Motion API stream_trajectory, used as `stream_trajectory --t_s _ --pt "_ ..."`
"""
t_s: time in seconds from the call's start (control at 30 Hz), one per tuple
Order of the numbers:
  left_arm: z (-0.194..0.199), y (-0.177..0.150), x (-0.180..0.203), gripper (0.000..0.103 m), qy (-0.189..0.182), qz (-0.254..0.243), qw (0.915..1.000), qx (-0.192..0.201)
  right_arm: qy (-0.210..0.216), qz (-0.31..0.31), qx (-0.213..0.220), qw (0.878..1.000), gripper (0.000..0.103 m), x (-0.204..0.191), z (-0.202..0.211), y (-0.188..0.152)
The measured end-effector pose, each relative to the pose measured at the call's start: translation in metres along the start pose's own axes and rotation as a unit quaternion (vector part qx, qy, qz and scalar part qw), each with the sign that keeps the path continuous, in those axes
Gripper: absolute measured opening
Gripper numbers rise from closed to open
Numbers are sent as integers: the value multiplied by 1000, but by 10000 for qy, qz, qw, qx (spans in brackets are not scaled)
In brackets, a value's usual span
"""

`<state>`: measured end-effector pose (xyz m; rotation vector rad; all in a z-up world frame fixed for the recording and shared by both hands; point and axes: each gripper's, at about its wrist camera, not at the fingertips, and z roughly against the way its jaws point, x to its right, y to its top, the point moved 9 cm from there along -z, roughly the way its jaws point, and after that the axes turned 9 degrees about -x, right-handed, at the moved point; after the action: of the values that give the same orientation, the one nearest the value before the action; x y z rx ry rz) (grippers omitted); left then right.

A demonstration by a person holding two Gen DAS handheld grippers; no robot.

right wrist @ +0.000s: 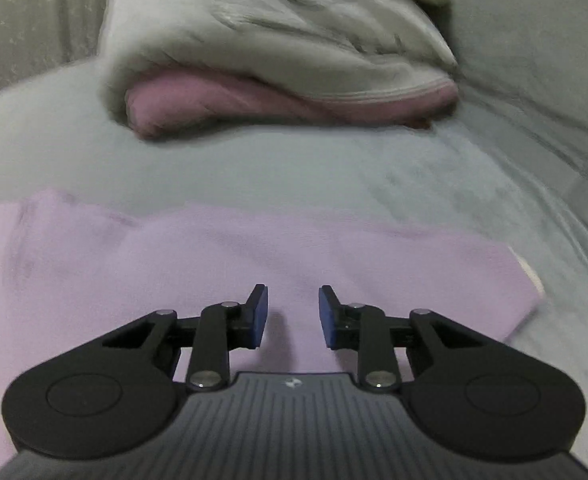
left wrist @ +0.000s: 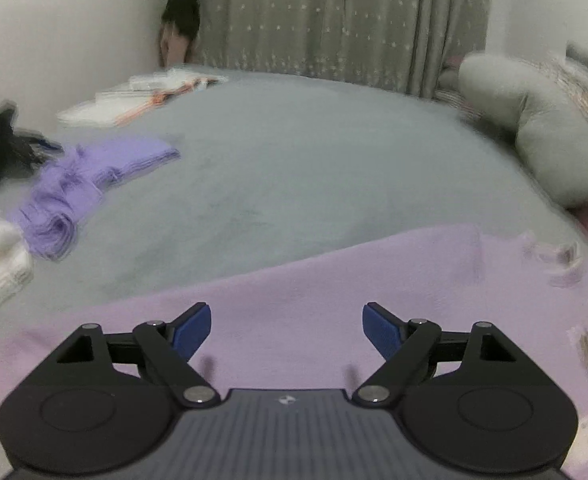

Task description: Fold clothes

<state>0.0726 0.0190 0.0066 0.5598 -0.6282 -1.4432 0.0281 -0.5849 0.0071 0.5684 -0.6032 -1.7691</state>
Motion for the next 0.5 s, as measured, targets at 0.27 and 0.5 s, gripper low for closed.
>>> stream_trajectory --t_s 0.27,0.5 --pt "-46 -39 55 101 433 -797 9934 -700 425 941 -595 9929 61 -105 -25 -44" --pt "-30 -44 23 103 30 -271 9942 -1040 -8 714 -968 9927 84 -38 -20 -44"
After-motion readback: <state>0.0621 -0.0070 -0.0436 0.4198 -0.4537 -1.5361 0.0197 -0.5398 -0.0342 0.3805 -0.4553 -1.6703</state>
